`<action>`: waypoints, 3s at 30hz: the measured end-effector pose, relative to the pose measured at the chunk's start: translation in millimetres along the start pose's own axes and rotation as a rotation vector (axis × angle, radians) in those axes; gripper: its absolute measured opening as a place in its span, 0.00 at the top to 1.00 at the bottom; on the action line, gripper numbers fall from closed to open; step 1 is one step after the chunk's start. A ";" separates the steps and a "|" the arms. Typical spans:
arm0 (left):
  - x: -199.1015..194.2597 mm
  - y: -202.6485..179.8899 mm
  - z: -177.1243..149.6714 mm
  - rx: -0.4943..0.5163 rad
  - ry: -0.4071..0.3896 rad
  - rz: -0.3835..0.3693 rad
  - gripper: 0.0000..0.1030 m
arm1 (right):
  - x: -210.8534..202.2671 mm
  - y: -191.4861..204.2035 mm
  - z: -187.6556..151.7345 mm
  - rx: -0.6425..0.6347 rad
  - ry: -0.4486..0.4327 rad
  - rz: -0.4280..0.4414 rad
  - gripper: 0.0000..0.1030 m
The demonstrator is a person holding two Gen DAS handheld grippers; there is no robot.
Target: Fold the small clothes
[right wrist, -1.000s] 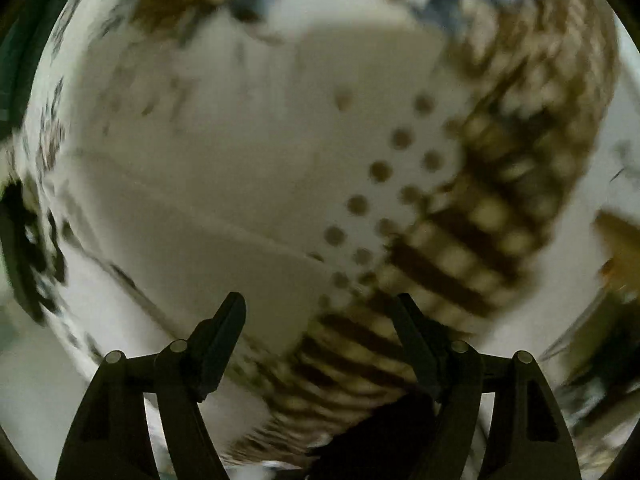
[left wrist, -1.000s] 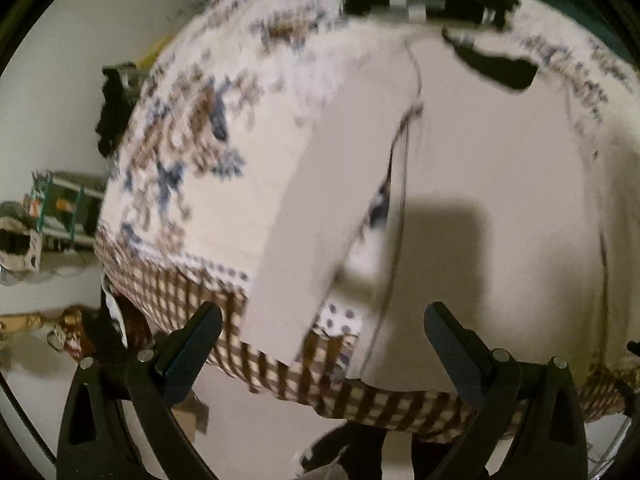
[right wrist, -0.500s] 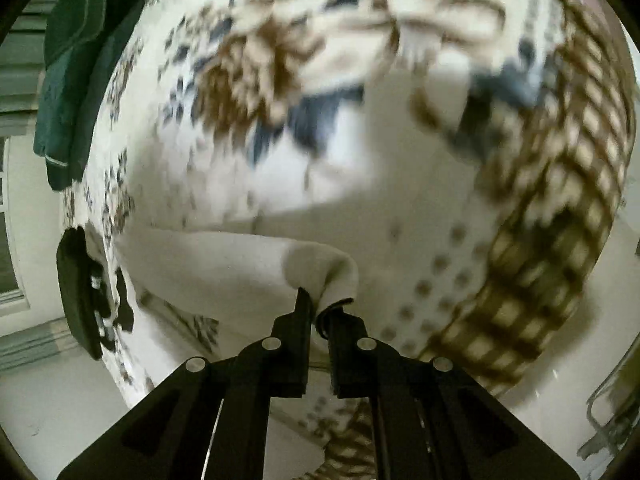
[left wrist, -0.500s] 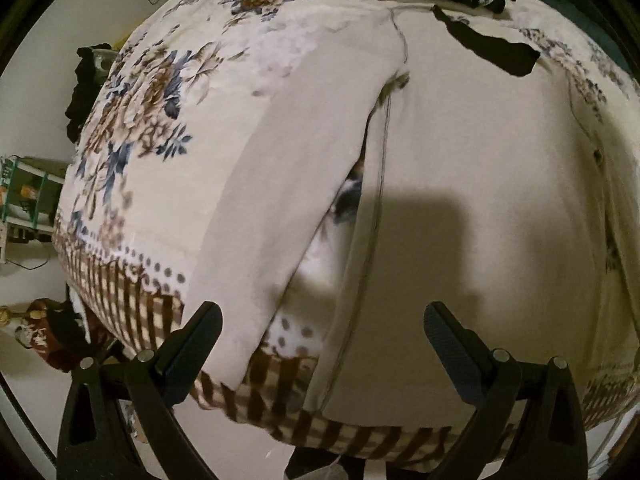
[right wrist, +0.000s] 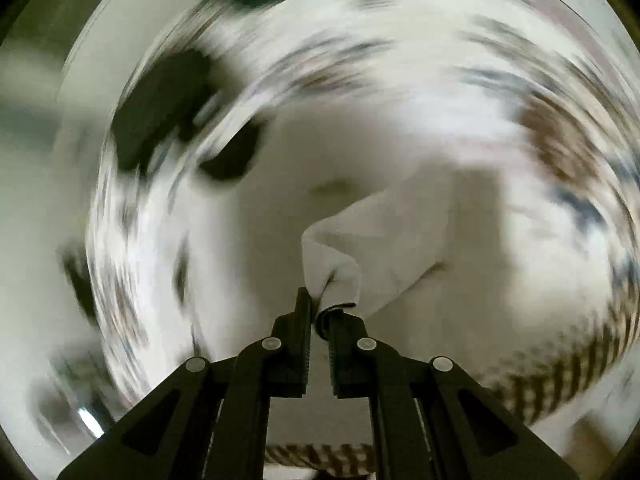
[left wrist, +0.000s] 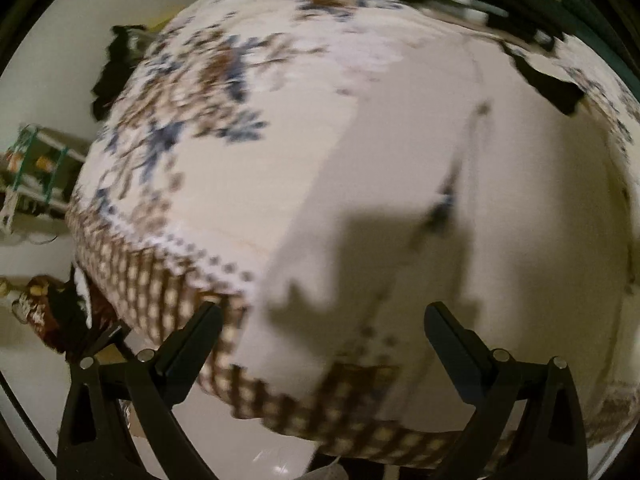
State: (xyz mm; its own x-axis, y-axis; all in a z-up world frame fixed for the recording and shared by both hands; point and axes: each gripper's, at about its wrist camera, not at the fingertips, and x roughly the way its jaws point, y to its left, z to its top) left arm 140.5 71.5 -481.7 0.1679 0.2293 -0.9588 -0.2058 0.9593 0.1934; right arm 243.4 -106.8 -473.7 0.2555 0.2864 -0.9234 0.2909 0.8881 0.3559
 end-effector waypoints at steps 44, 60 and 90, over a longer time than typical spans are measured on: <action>-92.1 -65.4 -20.3 0.182 -0.160 -0.365 0.97 | 53.8 -153.0 -121.1 0.231 0.387 -0.029 0.43; -69.0 -246.9 -93.7 0.539 0.022 -0.448 0.92 | -34.6 -341.4 -123.6 0.401 0.335 -0.051 0.43; 36.5 41.7 -91.1 -0.111 0.320 -0.521 0.97 | -0.1 -339.8 -118.2 0.379 0.404 0.151 0.96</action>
State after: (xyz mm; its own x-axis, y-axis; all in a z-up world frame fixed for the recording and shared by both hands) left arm 50.2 104.8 -527.7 -0.0201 -0.3419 -0.9395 -0.2764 0.9050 -0.3234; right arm 35.6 -366.1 -611.6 -0.0305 0.5811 -0.8133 0.6080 0.6566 0.4463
